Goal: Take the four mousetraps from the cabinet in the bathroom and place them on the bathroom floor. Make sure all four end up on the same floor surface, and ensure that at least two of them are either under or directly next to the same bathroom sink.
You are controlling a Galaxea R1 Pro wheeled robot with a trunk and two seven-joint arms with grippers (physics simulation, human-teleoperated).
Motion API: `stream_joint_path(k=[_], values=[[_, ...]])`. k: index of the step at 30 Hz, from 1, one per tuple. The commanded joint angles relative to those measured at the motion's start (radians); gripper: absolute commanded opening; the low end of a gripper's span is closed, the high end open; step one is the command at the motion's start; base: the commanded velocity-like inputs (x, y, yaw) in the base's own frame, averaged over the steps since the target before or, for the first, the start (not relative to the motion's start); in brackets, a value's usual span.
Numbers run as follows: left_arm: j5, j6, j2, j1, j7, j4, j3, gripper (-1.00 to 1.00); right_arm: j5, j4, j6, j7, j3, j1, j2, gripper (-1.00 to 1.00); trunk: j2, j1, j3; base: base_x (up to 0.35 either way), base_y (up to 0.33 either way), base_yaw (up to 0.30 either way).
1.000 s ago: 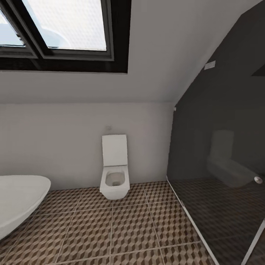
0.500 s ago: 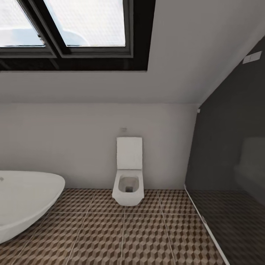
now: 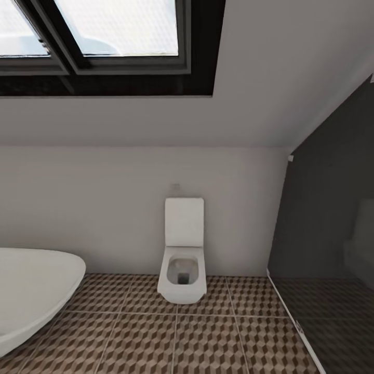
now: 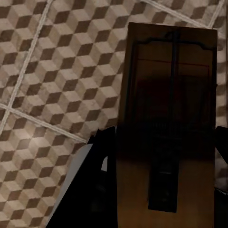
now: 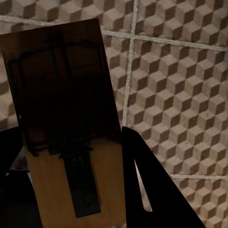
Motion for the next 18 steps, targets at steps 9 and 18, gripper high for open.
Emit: stream_joint_path(k=[9, 18], values=[[0.003, -0.001, 0.000, -0.001, 0.007, -0.001, -0.008, -1.00, 0.007, 0.002, 0.000, -0.004, -0.007, -0.002, 0.000, -1.00, -0.001, 0.001, -0.001, 0.321, 0.000, 0.000], [0.003, -0.001, 0.000, 0.000, 0.007, -0.001, -0.008, -1.00, 0.007, 0.002, 0.001, -0.004, -0.007, -0.002, -0.001, -1.00, -0.001, 0.001, -0.001, 0.321, 0.000, 0.000]])
